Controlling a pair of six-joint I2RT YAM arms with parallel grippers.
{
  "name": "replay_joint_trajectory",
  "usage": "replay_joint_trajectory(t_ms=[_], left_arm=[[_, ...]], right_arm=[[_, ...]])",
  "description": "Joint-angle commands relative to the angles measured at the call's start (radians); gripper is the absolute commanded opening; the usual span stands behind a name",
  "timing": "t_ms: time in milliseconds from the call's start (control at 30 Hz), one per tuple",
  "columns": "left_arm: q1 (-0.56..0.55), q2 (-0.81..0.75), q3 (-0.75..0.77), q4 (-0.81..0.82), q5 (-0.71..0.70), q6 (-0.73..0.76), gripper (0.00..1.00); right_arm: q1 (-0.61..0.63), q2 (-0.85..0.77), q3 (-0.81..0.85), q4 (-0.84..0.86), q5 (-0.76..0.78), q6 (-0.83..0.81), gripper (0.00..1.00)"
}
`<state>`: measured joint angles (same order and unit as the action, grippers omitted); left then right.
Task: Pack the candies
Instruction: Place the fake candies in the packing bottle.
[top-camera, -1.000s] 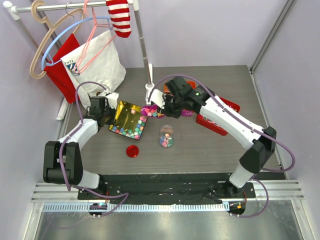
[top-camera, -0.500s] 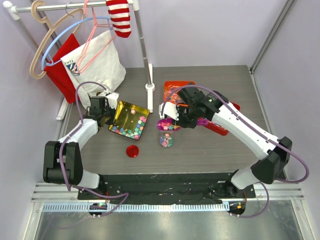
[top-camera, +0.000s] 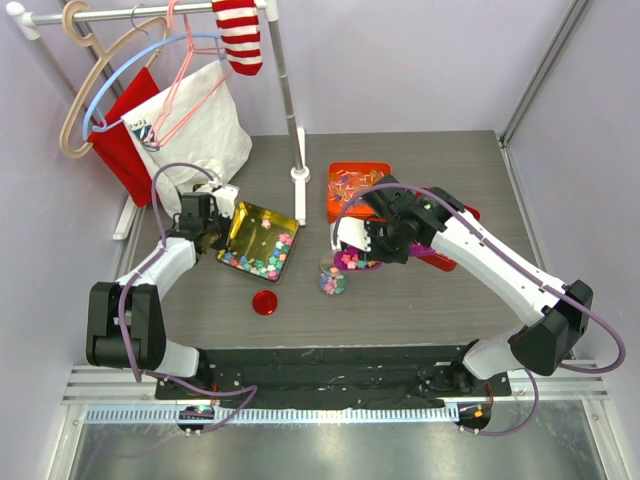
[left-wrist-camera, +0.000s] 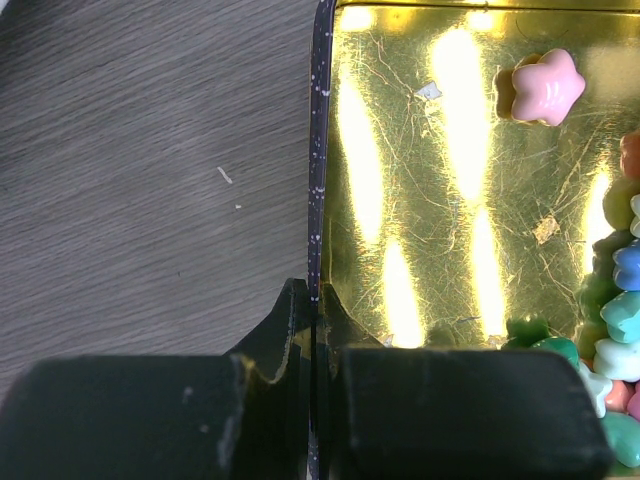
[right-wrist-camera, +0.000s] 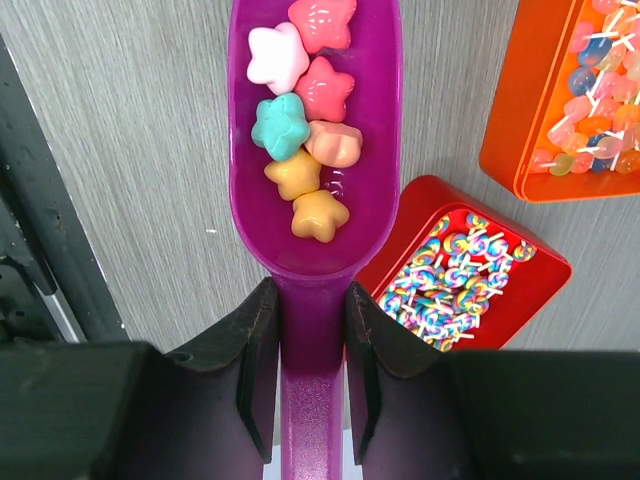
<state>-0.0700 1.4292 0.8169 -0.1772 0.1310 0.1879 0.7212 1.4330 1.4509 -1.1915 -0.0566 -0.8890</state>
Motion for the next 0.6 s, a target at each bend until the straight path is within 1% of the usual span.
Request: replay_joint_trajectory(t_ms=[0,200,233,567], left_arm=[[0.004,-0.015,0.034,0.048,0.024,-0.013,0.0],[0.006,-0.01,0.033,0.05,0.025,-0.013,0.0],[0.006,-0.012,0.033,0.05,0.025,-0.013,0.0],[0.006,-0.007,0.033,0.053,0.029,-0.013,0.0]], right_arm=[[-0.005,-0.011,0.037,-0.025,0.037,-0.024,0.01],[0.0,0.014,0.074,-0.054,0.052,-0.033,0.01],[0.001,0.015,0.077,-0.056,0.087,-0.034,0.01],[0.052,0.053,0.114,-0.079,0.156,-0.041,0.01]])
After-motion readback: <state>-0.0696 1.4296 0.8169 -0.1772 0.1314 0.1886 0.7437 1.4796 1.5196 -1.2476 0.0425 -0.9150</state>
